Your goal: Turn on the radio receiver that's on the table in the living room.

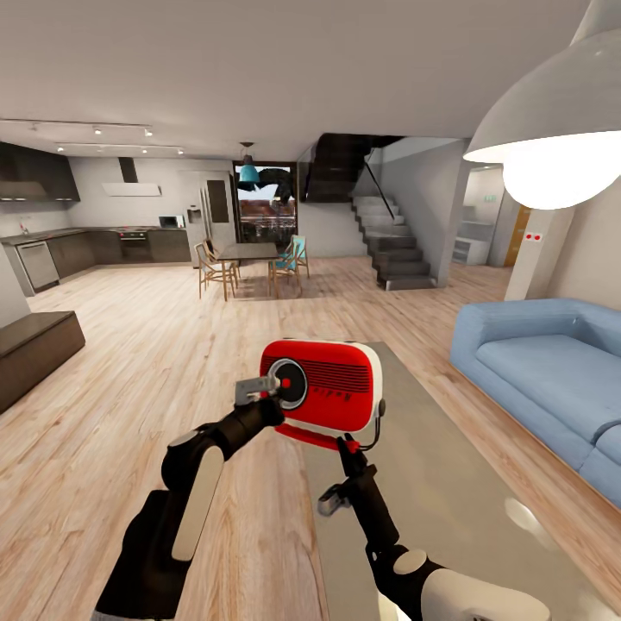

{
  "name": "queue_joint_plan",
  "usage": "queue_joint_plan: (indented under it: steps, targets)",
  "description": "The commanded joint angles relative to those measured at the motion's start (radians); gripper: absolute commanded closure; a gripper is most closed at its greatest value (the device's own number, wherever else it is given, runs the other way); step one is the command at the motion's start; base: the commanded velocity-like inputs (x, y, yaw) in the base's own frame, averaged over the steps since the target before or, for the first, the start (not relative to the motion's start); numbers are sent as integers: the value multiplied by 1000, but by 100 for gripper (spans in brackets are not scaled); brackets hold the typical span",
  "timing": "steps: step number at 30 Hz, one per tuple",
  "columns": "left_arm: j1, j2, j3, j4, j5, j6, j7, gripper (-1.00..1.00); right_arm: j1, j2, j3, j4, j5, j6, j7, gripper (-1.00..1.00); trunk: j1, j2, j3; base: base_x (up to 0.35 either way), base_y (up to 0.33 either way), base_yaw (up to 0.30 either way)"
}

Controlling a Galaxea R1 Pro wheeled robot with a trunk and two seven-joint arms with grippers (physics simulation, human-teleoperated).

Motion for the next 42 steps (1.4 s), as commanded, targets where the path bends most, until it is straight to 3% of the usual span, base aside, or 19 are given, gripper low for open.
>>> queue_joint_plan:
  steps: [1, 4, 11, 18, 22, 25, 27, 29, 34, 37, 42]
  targets:
    - [-5, -1, 1, 1, 1, 22, -12, 100, -1, 0, 10, -1, 11, 9, -5, 100, 0, -1, -1, 0, 0, 0]
    - [-13, -1, 1, 4, 5, 45, -33, 100, -1, 0, 10, -1, 11, 9, -5, 100, 0, -1, -1, 0, 0, 0]
    - [-22, -1, 0, 6, 64, 52, -60, 100, -1, 0, 9, -1, 11, 9, -5, 100, 0, -1, -1, 0, 0, 0]
    - [-30, -1, 1, 16, 65, 52, -59, 100, -1, 0, 10, -1, 11, 8, -5, 100, 0, -1, -1, 0, 0, 0]
    - [-31, -1, 11, 89, 58, 47, -57, 100, -1, -1, 5, -1, 6, -2, -5, 100, 0, -1, -1, 0, 0, 0]
    - [-31, -1, 22, 148, 58, 45, -57, 100, -1, -20, 2, -2, -12, -39, -5, 100, 0, -1, -1, 0, 0, 0]
    - [-29, 71, 36, 208, 59, 42, -57, 100, -1, -33, 0, -2, -79, -152, 25, 100, 0, -1, -1, 0, 0, 0]
    - [-29, 87, 54, 256, 58, 40, -57, 100, -1, -39, -2, -2, -124, -197, 34, 100, 0, -1, -1, 0, 0, 0]
    - [-29, 89, 60, 269, 58, 39, -56, 100, -1, -41, -2, -2, -135, -208, 35, 100, 0, -1, -1, 0, 0, 0]
    - [-29, 155, 103, 437, 56, -43, -56, 100, -1, -52, -3, -1, -236, -406, 160, 100, 0, -1, -1, 0, 0, 0]
    - [-27, 220, 120, 570, 55, -105, -56, 100, -2, -63, -40, -3, -303, -587, 275, 100, 0, -1, -1, 0, 0, 0]
